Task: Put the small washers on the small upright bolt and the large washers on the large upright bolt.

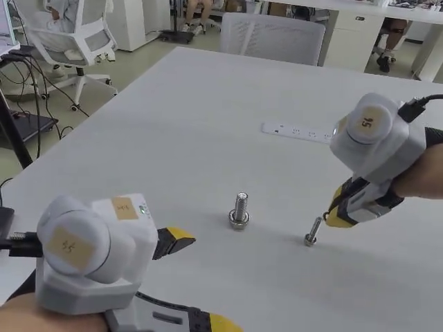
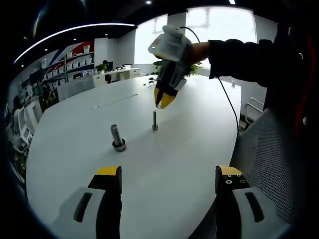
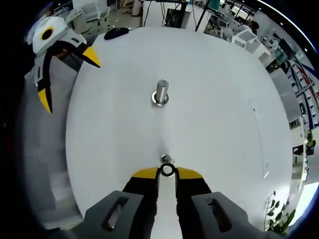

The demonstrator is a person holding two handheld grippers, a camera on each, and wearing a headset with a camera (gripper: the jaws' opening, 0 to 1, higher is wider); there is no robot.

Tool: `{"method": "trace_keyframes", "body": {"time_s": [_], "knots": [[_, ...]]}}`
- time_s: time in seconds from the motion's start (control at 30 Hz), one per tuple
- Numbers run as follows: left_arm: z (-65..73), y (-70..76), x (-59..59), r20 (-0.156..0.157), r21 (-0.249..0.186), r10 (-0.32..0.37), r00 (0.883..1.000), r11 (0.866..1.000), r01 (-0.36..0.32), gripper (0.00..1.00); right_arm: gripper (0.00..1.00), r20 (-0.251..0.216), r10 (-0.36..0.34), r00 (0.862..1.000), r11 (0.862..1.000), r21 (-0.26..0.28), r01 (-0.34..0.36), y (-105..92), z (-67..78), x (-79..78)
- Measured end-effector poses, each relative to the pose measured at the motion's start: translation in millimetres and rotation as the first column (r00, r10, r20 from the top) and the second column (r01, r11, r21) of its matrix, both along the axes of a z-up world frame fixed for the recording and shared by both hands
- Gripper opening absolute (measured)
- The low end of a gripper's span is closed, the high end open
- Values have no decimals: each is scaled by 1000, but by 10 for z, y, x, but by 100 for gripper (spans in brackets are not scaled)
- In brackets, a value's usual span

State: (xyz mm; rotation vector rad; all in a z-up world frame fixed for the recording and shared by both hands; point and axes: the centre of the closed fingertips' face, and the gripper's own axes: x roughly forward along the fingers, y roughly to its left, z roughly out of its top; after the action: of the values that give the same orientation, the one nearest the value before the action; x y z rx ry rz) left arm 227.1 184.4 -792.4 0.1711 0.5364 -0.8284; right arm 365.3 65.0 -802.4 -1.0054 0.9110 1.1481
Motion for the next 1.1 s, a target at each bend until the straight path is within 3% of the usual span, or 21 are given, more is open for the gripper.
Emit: {"method": "trace_keyframes", "body": {"time_s": [1.1], "knots": [[5,32,18,-8,-3,13,1000,1000,-13,76,14,-33,29,999,999,-37,-30,71,-159,104]]}}
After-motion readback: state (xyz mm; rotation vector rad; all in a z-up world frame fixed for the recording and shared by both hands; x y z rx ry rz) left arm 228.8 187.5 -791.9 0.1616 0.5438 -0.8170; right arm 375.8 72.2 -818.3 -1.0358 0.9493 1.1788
